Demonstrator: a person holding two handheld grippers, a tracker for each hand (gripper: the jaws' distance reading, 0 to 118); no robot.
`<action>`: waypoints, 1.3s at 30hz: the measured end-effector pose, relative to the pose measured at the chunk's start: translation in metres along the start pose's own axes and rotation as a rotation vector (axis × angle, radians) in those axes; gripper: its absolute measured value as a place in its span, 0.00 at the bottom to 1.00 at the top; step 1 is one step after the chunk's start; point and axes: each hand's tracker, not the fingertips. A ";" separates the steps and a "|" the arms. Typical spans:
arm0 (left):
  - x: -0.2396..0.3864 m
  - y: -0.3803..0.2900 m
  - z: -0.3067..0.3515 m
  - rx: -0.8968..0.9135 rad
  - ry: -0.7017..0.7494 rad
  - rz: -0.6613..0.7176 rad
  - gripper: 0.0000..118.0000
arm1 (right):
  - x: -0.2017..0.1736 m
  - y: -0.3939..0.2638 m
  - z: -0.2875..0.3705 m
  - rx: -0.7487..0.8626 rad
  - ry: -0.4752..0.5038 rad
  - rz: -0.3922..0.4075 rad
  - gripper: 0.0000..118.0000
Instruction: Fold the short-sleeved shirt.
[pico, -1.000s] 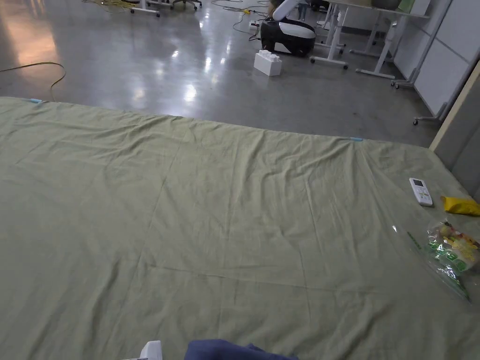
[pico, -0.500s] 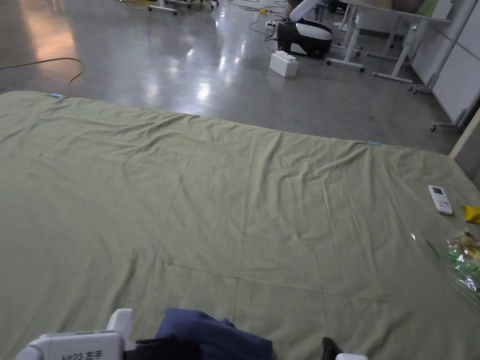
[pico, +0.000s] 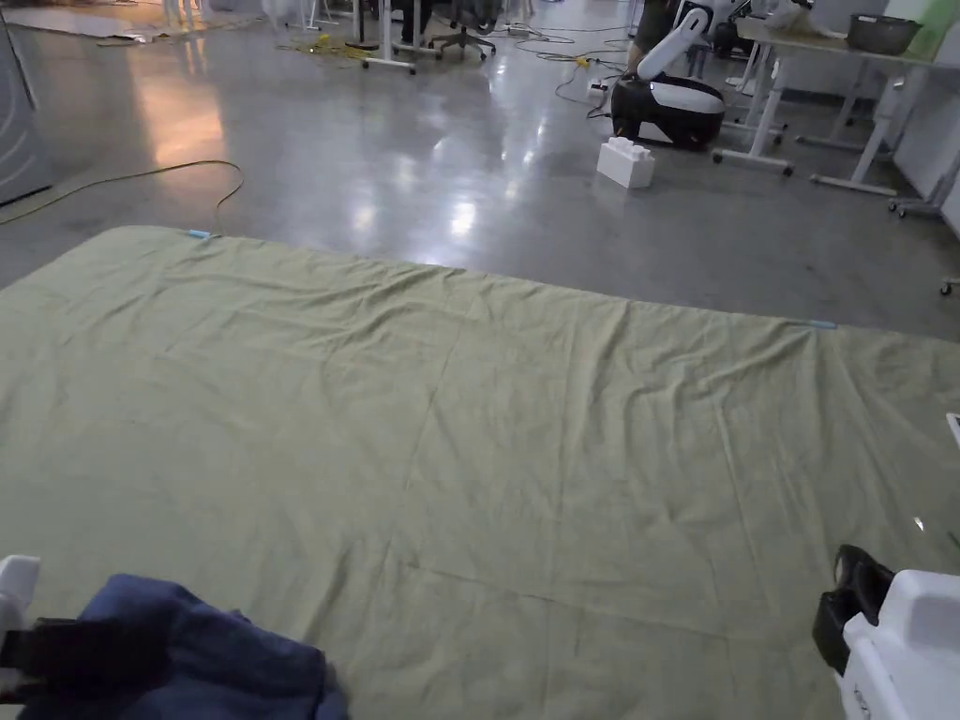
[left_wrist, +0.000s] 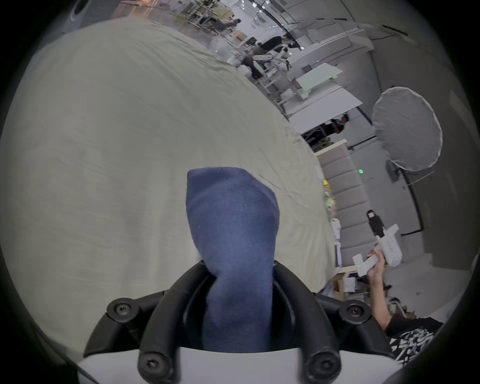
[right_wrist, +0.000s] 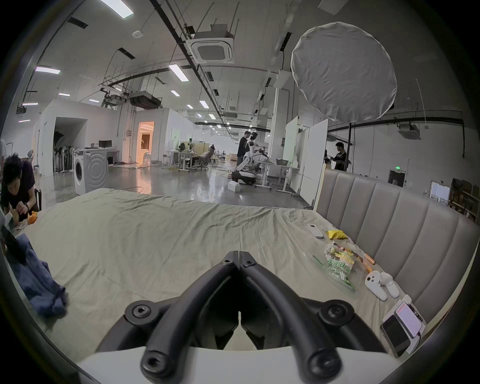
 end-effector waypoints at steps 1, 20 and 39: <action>0.000 0.004 0.011 -0.001 0.029 -0.005 0.20 | 0.002 0.003 -0.002 0.003 -0.003 -0.001 0.01; -0.017 0.041 0.067 -0.088 0.767 -0.106 0.43 | 0.006 -0.001 -0.005 -0.018 -0.007 0.021 0.01; 0.109 -0.021 -0.049 0.418 0.710 -0.389 0.59 | -0.001 -0.016 -0.004 -0.043 0.029 -0.029 0.01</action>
